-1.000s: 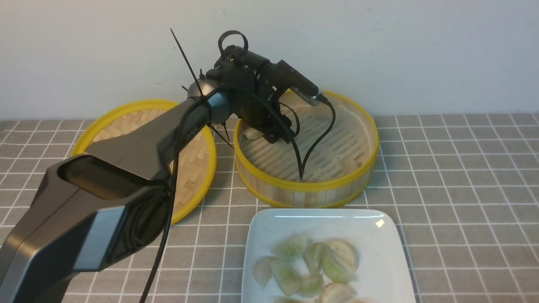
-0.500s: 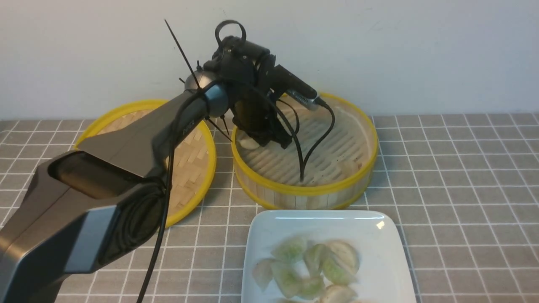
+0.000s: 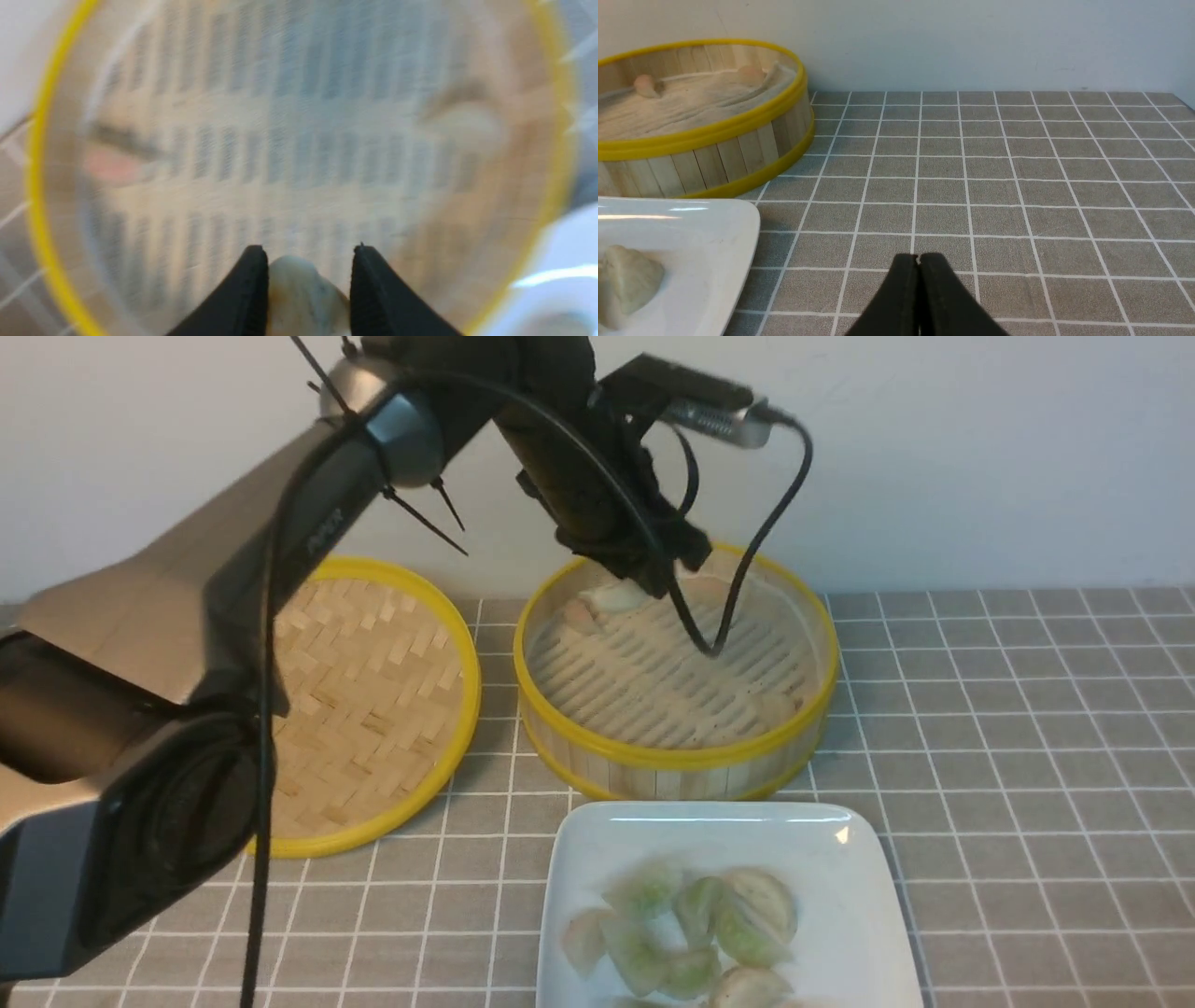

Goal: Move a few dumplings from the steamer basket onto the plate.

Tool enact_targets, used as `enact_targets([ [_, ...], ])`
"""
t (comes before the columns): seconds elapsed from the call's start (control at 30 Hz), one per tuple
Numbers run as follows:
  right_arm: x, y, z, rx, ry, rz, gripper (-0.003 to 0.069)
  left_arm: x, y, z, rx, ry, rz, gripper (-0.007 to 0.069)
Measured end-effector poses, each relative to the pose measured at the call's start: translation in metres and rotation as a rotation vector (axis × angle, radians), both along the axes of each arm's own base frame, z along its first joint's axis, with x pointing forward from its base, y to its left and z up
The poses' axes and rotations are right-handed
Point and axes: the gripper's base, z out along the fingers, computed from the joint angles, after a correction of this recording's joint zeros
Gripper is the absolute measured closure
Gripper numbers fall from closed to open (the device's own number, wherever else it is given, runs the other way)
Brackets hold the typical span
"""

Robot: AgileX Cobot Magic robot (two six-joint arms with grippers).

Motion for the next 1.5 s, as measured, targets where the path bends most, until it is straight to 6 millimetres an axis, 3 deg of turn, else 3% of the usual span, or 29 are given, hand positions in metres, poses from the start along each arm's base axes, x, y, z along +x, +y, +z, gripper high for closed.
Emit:
enact_targets([
  [0.1, 0.000, 0.000, 0.000, 0.006, 0.000, -0.001, 0.0671, -0.021, -0.022, 0.018, -0.114, 0.020, -0.087, 0.0419],
  [0.27, 0.000, 0.000, 0.000, 0.006, 0.000, -0.001, 0.0671, -0.046, -0.055, 0.014, -0.122, 0.050, -0.172, 0.0419],
  [0.3, 0.000, 0.000, 0.000, 0.006, 0.000, -0.001, 0.0671, -0.061, -0.073, 0.004, -0.106, 0.086, -0.214, 0.0419],
  [0.37, 0.000, 0.000, 0.000, 0.009, 0.000, -0.002, 0.0671, -0.080, -0.091, -0.012, -0.065, 0.129, -0.261, 0.0419],
  [0.5, 0.000, 0.000, 0.000, 0.009, 0.000, -0.002, 0.0671, -0.109, -0.112, -0.051, 0.081, 0.187, -0.332, 0.0419],
  [0.77, 0.000, 0.000, 0.000, 0.009, 0.000, -0.002, 0.0671, -0.115, -0.121, -0.092, 0.178, 0.240, -0.350, 0.0417],
  [0.83, 0.000, 0.000, 0.000, 0.009, 0.000, -0.002, 0.0671, -0.115, -0.122, -0.096, 0.173, 0.250, -0.349, 0.0373],
  [1.0, 0.000, 0.000, 0.000, 0.009, 0.000, -0.002, 0.0671, -0.116, -0.124, -0.097, 0.155, 0.265, -0.346, 0.0138],
  [1.1, 0.000, 0.000, 0.000, 0.009, 0.000, -0.002, 0.0671, -0.116, -0.124, -0.095, 0.145, 0.275, -0.322, 0.0069],
  [1.2, 0.000, 0.000, 0.000, 0.009, 0.000, -0.002, 0.0671, -0.114, -0.120, -0.078, 0.134, 0.248, -0.270, 0.0152],
  [1.27, 0.000, 0.000, 0.000, 0.009, 0.000, -0.002, 0.0671, -0.110, -0.109, -0.056, 0.130, 0.204, -0.224, 0.0316],
  [1.33, 0.000, 0.000, 0.000, 0.009, 0.000, -0.002, 0.0671, -0.107, -0.092, -0.023, 0.116, 0.130, -0.171, 0.0501],
  [1.4, 0.000, 0.000, 0.000, 0.009, 0.000, -0.002, 0.0671, -0.106, -0.071, 0.013, 0.087, 0.062, -0.119, 0.0582],
  [1.5, 0.000, 0.000, 0.000, 0.009, 0.000, -0.002, 0.0671, -0.117, -0.032, 0.063, 0.032, -0.007, -0.045, 0.0622],
])
